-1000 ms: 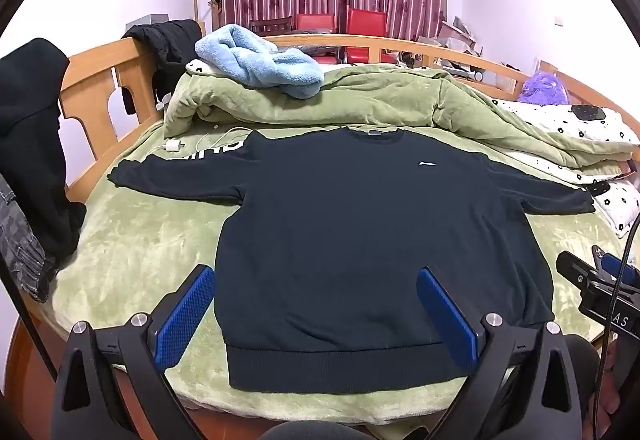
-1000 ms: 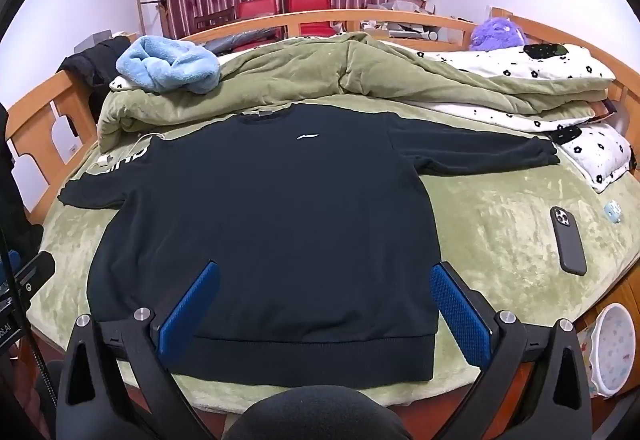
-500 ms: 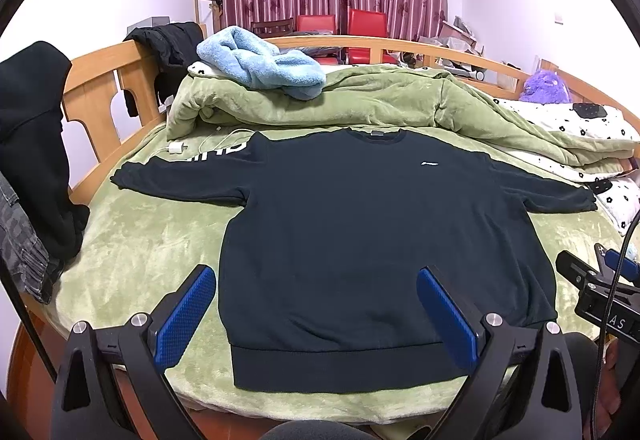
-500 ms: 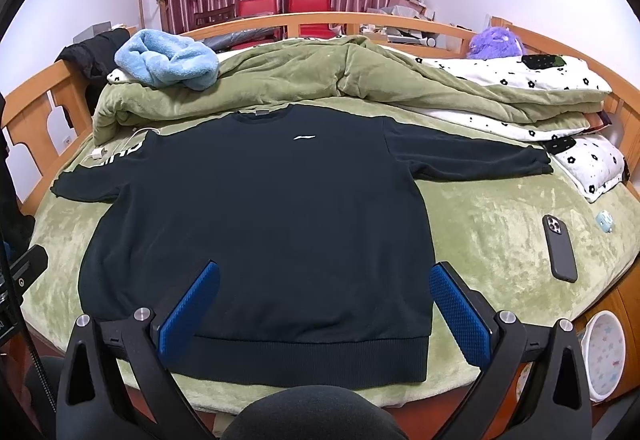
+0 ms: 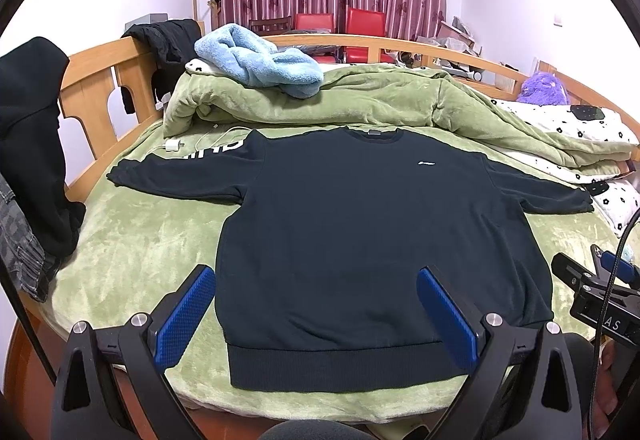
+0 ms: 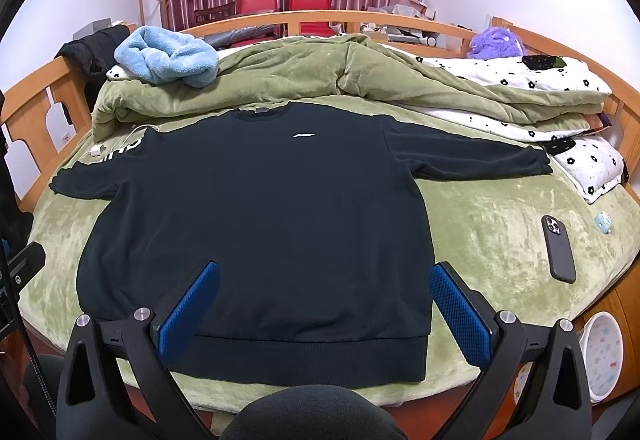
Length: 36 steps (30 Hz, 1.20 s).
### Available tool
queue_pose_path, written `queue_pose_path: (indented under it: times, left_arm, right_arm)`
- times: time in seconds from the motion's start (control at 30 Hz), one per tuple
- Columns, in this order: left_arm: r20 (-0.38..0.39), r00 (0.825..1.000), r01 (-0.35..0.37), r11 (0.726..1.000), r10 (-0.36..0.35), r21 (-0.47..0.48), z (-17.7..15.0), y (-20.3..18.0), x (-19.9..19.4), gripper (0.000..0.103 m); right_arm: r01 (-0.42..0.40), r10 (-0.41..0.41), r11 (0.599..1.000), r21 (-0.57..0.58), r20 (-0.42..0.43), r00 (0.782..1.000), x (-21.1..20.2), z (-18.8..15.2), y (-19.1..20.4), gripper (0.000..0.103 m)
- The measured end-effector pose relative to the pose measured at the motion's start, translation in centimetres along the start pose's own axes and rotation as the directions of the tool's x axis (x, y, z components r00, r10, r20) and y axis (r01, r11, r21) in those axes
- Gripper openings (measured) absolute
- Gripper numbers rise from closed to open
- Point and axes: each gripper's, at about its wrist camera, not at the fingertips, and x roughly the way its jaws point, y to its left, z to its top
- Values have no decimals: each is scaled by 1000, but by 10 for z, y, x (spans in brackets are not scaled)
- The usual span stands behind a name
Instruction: Fold small clothes
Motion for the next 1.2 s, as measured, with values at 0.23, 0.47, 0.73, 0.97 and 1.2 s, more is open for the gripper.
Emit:
queue_pose_path:
  times: [0.23, 0.47, 0.73, 0.97, 1.2]
  left_arm:
    - [-1, 1000, -1, 1000, 1, 2, 0, 1, 1, 102]
    - [0, 1000, 1, 1000, -1, 2, 0, 1, 1, 102]
    - [-2, 1000, 4, 1000, -4, -11, -2, 3, 3, 102]
    - [-4, 1000, 7, 1000, -7, -12, -2, 5, 4, 102]
    - [-8, 1000, 0, 1000, 0, -8, -2, 6, 6, 102]
  right_arm:
    - [2, -2, 1000, -1, -2, 1000, 1, 0, 1, 103]
    - [2, -2, 1000, -8, -6, 1000, 1, 0, 3, 103]
    - [-1, 1, 1000, -8, -10, 1000, 2, 0, 4, 103]
    - [-2, 2, 1000, -12, -9, 1000, 2, 1, 7, 103]
    - [1, -1, 1000, -23, -5, 1000, 3, -1, 8, 103]
